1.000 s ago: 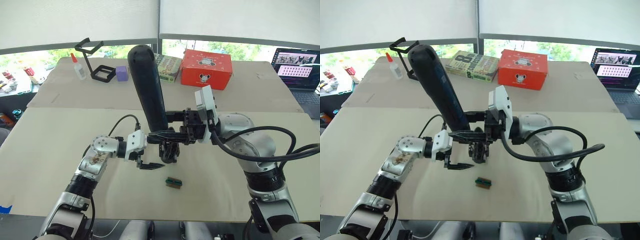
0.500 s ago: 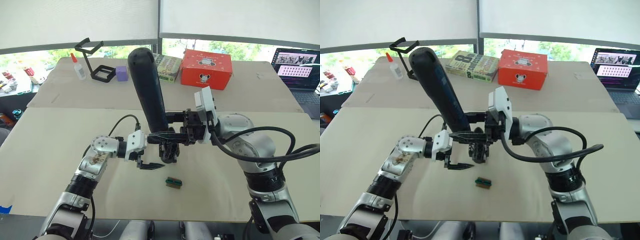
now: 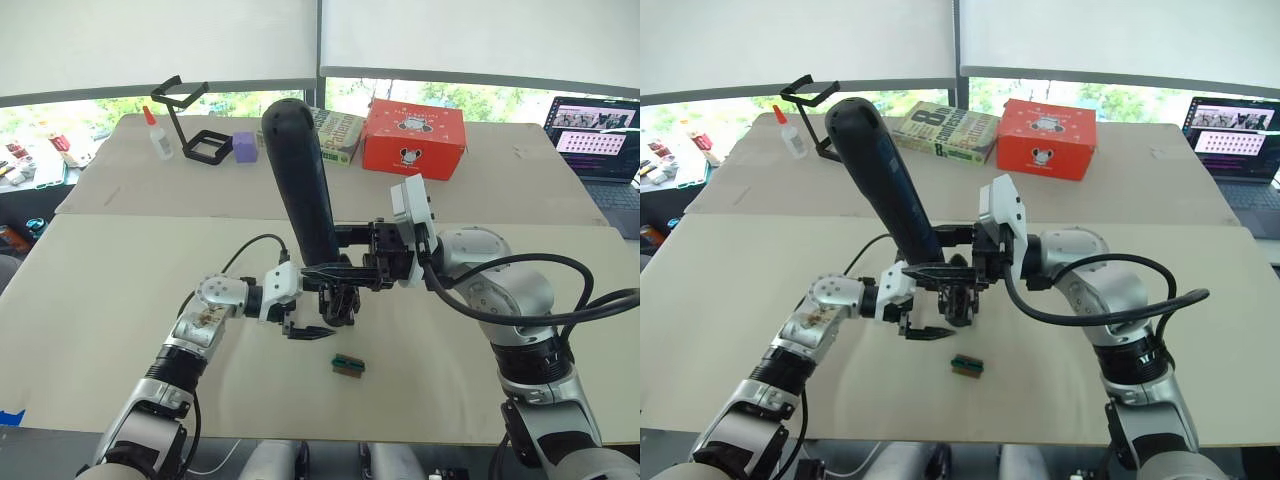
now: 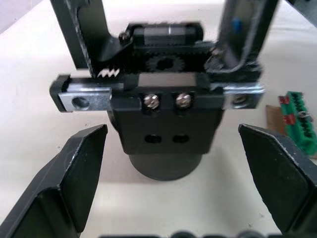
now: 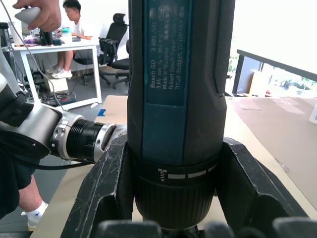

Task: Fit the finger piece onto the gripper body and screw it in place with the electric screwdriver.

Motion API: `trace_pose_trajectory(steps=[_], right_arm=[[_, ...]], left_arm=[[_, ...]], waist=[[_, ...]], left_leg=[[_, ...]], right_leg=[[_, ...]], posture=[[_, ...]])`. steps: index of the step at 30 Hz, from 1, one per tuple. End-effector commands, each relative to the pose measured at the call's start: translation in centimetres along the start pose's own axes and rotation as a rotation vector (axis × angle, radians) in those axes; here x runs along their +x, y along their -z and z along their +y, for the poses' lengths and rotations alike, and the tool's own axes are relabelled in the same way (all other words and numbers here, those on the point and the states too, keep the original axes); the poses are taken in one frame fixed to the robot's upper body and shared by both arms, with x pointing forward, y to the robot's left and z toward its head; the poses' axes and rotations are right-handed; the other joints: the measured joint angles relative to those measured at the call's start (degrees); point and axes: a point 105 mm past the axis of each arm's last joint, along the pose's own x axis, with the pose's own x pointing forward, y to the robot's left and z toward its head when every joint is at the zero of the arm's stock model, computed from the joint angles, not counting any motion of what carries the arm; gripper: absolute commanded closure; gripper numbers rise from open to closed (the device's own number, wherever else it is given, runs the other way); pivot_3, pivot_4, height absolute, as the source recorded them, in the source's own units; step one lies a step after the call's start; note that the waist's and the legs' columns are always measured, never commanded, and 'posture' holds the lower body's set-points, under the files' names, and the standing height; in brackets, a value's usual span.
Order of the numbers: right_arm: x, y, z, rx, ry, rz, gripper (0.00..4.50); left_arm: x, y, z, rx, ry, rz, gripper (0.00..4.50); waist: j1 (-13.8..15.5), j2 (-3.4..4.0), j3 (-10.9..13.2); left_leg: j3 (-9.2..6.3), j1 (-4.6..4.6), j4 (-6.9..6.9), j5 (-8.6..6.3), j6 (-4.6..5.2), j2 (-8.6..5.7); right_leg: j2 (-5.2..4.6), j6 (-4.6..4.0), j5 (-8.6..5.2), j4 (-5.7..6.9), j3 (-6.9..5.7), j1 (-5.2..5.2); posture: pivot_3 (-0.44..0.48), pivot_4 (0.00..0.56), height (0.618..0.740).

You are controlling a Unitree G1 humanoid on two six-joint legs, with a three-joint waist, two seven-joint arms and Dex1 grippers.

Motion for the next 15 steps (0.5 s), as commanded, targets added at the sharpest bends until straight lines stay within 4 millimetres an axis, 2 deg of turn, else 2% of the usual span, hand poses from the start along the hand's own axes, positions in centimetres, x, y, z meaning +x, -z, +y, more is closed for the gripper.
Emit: trace_pose_trajectory(steps=[1, 6, 9, 11, 15], right_arm=[[-0.2, -0.6, -0.1, -0.032, 0.012, -0.021, 2.59], [-0.4, -0.1, -0.2, -0.027, 0.021, -0.010, 2.59], [-0.5, 0.2, -0.3, -0.020, 0.029, -0.003, 2.59], [-0.7, 0.4, -0.4, -0.013, 0.039, 0.002, 2.59], [-1.0, 0.8, -0.8, -0.003, 0.060, 0.010, 2.59]], left_arm=[[0.7, -0.7, 0.5, 0.037, -0.005, -0.022, 0.00], [1.5, -0.9, 0.8, -0.013, -0.020, -0.063, 0.00], [1.6, -1.1, 0.6, -0.018, -0.003, -0.088, 0.89], [1.7, -0.7, -0.1, 0.007, 0.031, -0.071, 1.71], [1.7, -0.2, -0.2, 0.022, 0.039, -0.048, 1.68]], waist=[[0.01, 0.00, 0.00], [0.03, 0.00, 0.00], [0.08, -0.01, 0.00], [0.07, -0.01, -0.01], [-0.04, -0.01, -0.01]], left_leg=[[0.00, 0.00, 0.00, 0.00, 0.00, 0.00], [0.00, 0.01, 0.00, 0.00, 0.00, 0.00], [-0.01, 0.00, 0.02, 0.00, 0.00, -0.01], [-0.01, 0.01, 0.02, 0.00, 0.00, -0.01], [-0.01, 0.03, 0.00, 0.00, 0.00, -0.01]], right_leg=[[0.00, 0.00, 0.00, 0.00, 0.00, 0.00], [-0.01, 0.00, 0.00, 0.01, 0.00, 0.01], [-0.02, 0.00, 0.00, 0.00, 0.00, 0.03], [-0.01, 0.00, 0.00, 0.00, 0.00, 0.03], [-0.02, 0.00, 0.00, 0.00, 0.02, 0.02]], posture=[[0.000, 0.150, 0.740], [0.000, 0.150, 0.740], [0.000, 0.150, 0.740], [0.000, 0.150, 0.740], [0.000, 0.150, 0.740]])
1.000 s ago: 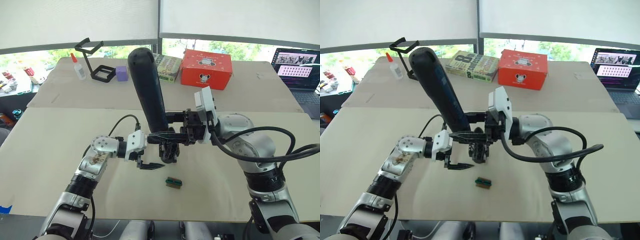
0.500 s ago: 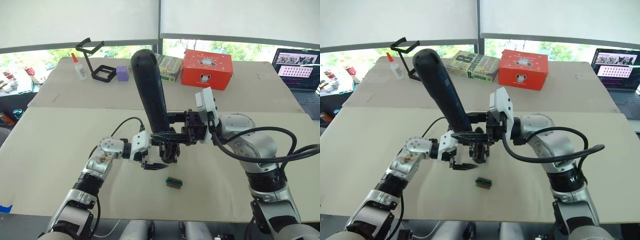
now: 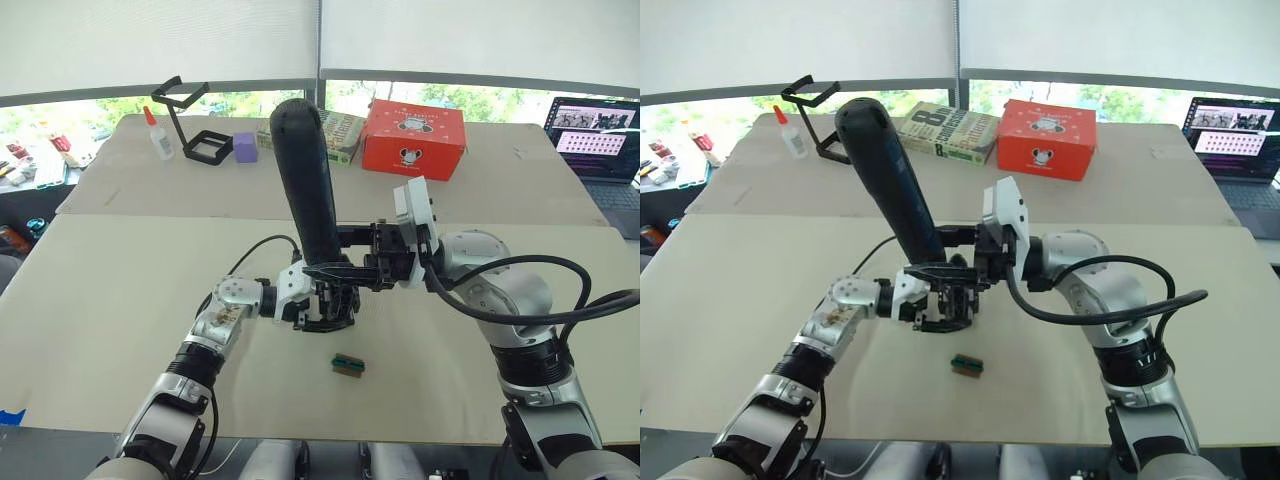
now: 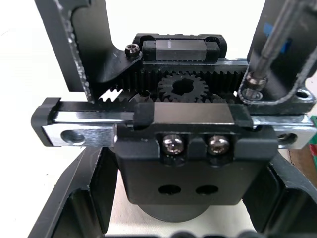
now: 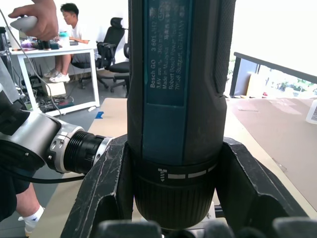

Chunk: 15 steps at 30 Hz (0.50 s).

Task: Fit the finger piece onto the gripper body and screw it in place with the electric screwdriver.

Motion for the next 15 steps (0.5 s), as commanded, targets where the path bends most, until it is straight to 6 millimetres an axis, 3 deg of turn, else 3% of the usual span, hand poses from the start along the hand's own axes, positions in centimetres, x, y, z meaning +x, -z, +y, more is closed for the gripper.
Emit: trace_pose_trajectory(steps=[1, 8, 15], right_arm=[[-0.8, 0.5, -0.7, 0.000, 0.046, 0.021, 2.59], [-1.1, 2.4, -0.4, 0.067, 0.045, 0.074, 2.59], [-0.9, 2.8, 0.4, 0.132, -0.013, 0.092, 2.59]], left_arm=[[0.0, 0.1, 0.0, 0.037, 0.018, 0.012, 1.68], [0.1, 0.2, 0.8, 0.041, -0.001, 0.021, 1.68], [0.0, 0.2, 1.1, 0.035, -0.003, 0.022, 1.68]], waist=[[-0.01, 0.00, 0.00], [0.25, -0.03, -0.03], [0.58, -0.05, -0.07]], left_leg=[[0.00, 0.00, 0.00, 0.00, 0.00, 0.00], [-0.01, 0.17, 0.02, 0.00, 0.00, 0.00], [-0.01, 0.27, 0.02, 0.00, 0.00, 0.00]], right_leg=[[0.00, 0.00, 0.00, 0.00, 0.00, 0.00], [-0.03, 0.00, 0.00, -0.12, 0.01, 0.17], [-0.04, 0.00, 0.00, -0.19, 0.03, 0.24]], posture=[[0.000, 0.150, 0.740], [0.000, 0.150, 0.740], [0.000, 0.150, 0.740]])
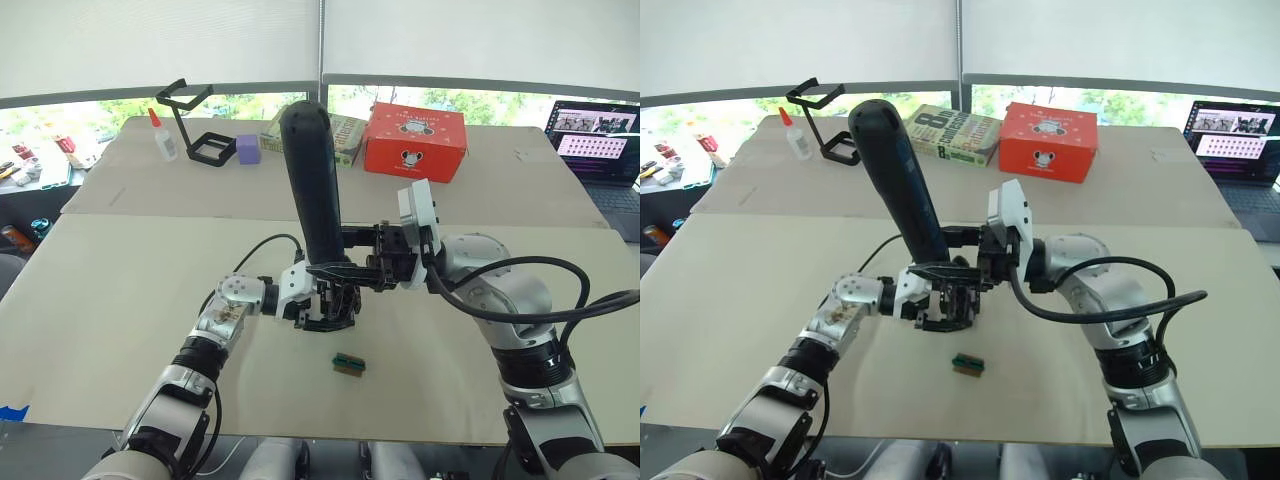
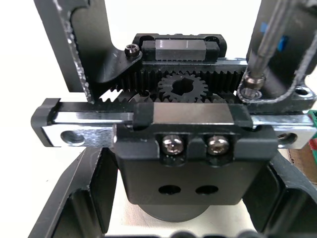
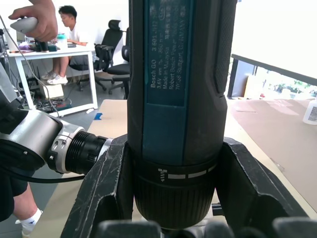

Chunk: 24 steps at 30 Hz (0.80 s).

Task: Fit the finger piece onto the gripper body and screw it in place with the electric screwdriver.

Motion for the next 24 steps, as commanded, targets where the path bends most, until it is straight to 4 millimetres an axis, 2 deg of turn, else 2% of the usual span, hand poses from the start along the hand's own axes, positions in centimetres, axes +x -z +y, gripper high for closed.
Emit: trace_pose_trajectory(steps=[1, 9, 17, 24], right_arm=[[-0.5, 2.3, 0.5, 0.105, -0.025, 0.093, 2.59], [-0.5, 3.0, 0.2, 0.077, -0.002, 0.120, 2.59], [-0.6, 3.7, -1.0, 0.034, 0.068, 0.145, 2.59], [-0.9, 4.0, -0.1, 0.088, 0.010, 0.159, 2.59]], left_arm=[[-0.4, -0.1, 0.7, 0.021, -0.026, 0.018, 1.68], [-0.4, -0.2, 0.7, 0.023, -0.024, 0.016, 1.68], [-0.4, -0.1, 0.5, 0.024, -0.021, 0.015, 1.68], [-0.6, -0.1, 0.6, 0.027, -0.023, 0.017, 1.68]], waist=[[0.11, -0.01, -0.02], [0.20, -0.11, -0.15], [0.21, -0.26, -0.30], [0.21, -0.30, -0.34]], left_leg=[[0.00, 0.00, 0.00, 0.00, 0.00, 0.00], [0.00, 0.01, -0.01, 0.00, 0.00, 0.00], [0.00, 0.06, -0.01, 0.00, 0.00, 0.00], [-0.01, 0.09, -0.01, 0.00, -0.01, 0.02]], right_leg=[[0.00, 0.00, 0.00, 0.00, 0.00, 0.00], [-0.04, 0.00, 0.00, 0.00, 0.02, -0.01], [-0.04, 0.00, 0.00, 0.00, 0.02, 0.02], [-0.06, 0.00, 0.00, -0.01, 0.03, 0.05]], posture=[[0.000, 0.150, 0.740], [0.000, 0.150, 0.740], [0.000, 0.150, 0.740], [0.000, 0.150, 0.740]])
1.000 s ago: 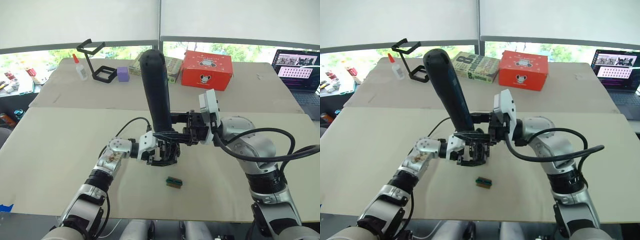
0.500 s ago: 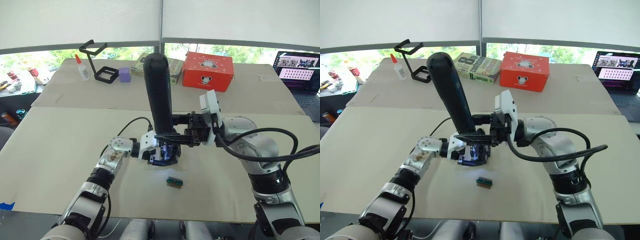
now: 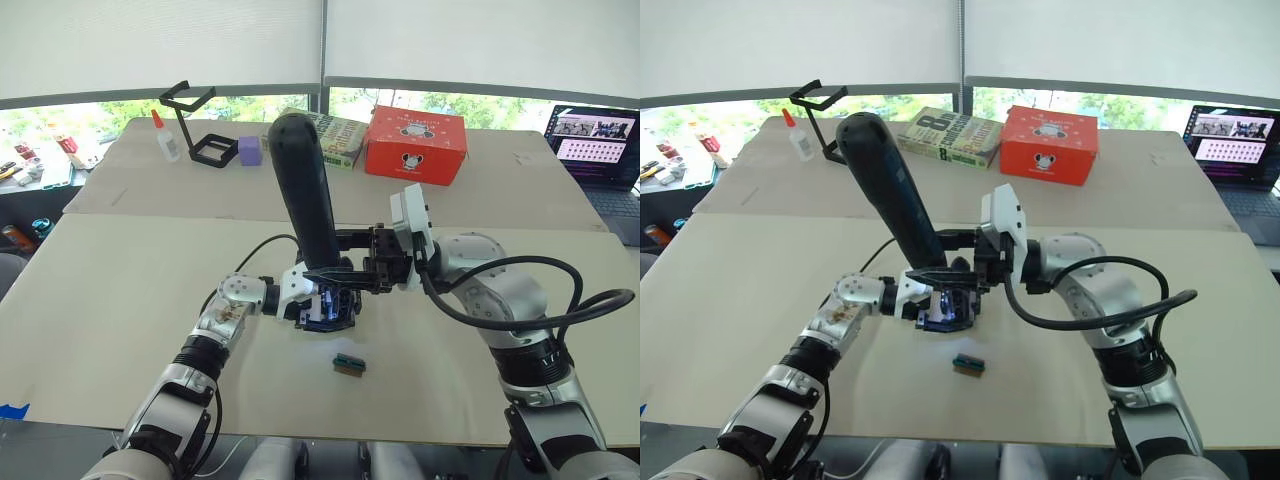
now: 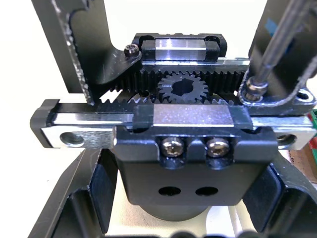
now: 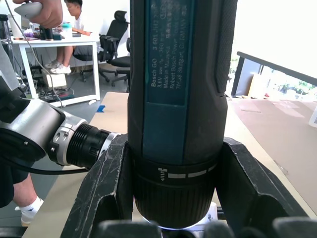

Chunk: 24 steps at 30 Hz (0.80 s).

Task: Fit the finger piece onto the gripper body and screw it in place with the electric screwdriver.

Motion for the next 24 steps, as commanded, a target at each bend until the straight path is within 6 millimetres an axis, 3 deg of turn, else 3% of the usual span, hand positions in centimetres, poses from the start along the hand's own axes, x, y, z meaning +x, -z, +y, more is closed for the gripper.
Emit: trace_pose_trajectory(steps=[1, 17, 21, 24], right_arm=[[-1.0, 3.5, 0.1, 0.119, 0.017, 0.127, 2.59], [-1.5, 2.8, -0.7, 0.075, 0.072, 0.105, 2.59], [-1.3, 0.8, -0.8, 0.015, 0.079, 0.049, 2.59], [-0.7, -3.2, -0.9, -0.080, 0.093, -0.081, 2.59]], left_arm=[[-0.7, -0.2, 0.6, 0.027, -0.024, 0.015, 1.68], [-0.8, -0.2, 0.4, 0.023, -0.016, 0.010, 1.68], [-0.8, -0.3, 0.3, 0.022, -0.006, 0.009, 1.68], [-0.8, -0.2, 0.2, 0.021, 0.007, 0.014, 1.68]], waist=[[-0.01, 0.00, -0.01], [-0.01, 0.00, -0.02], [-0.01, 0.00, -0.01], [-0.07, -0.01, -0.01]], left_leg=[[0.00, 0.01, 0.00, 0.00, 0.00, 0.00], [0.00, 0.03, -0.02, 0.00, 0.00, 0.02], [0.00, 0.00, -0.02, 0.00, 0.00, 0.02], [0.01, -0.11, -0.02, 0.00, -0.01, 0.02]], right_leg=[[-0.01, 0.00, 0.00, 0.00, 0.01, 0.00], [-0.08, 0.00, 0.00, -0.04, 0.03, 0.02], [-0.08, 0.00, 0.00, -0.06, 0.04, 0.01], [-0.08, 0.00, 0.00, -0.04, 0.06, -0.10]], posture=[[0.000, 0.150, 0.740], [0.000, 0.150, 0.740], [0.000, 0.150, 0.740], [0.000, 0.150, 0.740]])
